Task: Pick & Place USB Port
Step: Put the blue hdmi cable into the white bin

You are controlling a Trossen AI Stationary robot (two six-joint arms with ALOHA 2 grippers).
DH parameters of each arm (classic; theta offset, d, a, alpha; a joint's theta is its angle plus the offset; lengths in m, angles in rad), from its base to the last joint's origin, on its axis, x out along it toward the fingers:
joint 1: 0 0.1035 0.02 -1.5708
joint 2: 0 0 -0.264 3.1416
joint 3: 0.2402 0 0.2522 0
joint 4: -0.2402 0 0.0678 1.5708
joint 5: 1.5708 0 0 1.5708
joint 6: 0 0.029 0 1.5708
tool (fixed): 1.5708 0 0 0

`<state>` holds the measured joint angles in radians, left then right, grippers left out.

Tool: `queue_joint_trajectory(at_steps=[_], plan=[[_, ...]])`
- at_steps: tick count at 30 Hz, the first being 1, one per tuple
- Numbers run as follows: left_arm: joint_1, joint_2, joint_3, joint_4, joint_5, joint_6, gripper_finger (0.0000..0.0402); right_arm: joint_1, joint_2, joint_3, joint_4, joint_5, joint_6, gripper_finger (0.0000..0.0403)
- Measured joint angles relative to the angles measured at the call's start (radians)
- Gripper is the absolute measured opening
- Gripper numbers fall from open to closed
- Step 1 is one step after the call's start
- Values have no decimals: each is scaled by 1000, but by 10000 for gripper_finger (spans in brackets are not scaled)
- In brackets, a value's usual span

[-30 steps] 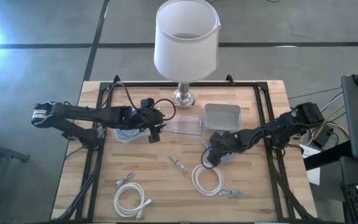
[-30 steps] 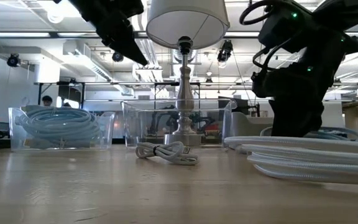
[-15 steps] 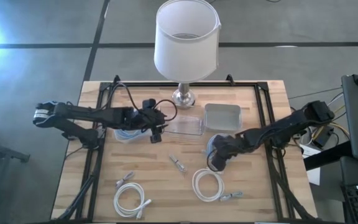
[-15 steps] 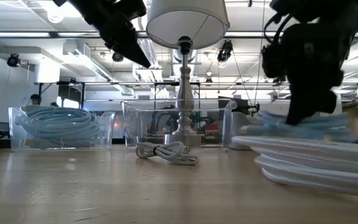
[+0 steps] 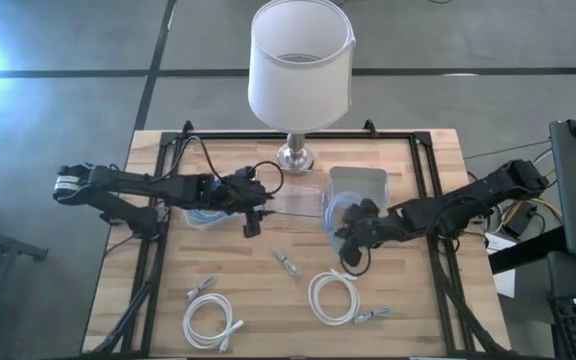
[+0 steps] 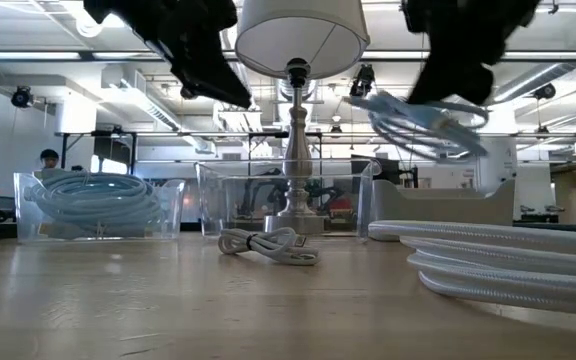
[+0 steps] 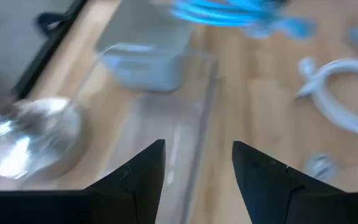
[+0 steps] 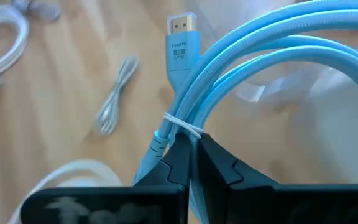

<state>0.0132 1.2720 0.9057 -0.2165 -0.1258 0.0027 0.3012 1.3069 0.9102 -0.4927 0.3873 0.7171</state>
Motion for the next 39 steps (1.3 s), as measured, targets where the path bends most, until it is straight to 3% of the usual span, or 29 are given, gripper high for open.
queue_joint_trajectory(at_steps=[6, 13, 19, 26, 32, 39], plan=[[-1, 0, -71, 226, 94, -4, 190, 0, 59, 100, 11, 235, -185, 13], [3, 0, -130, 467, 93, -133, 190, 0, 196, 196, 61, 282, -454, 13], [3, 0, -146, 492, 77, -221, 190, -1, 349, 307, 87, 443, -661, 13], [12, 0, -146, 496, 24, -188, 190, -2, 471, 410, 74, 456, -810, 13], [12, -1, -149, 496, 22, -169, 186, -5, 497, 438, 76, 456, -855, 13], [12, -1, -160, 496, -2, -164, 104, -16, 495, 418, 80, 454, -857, 22]])
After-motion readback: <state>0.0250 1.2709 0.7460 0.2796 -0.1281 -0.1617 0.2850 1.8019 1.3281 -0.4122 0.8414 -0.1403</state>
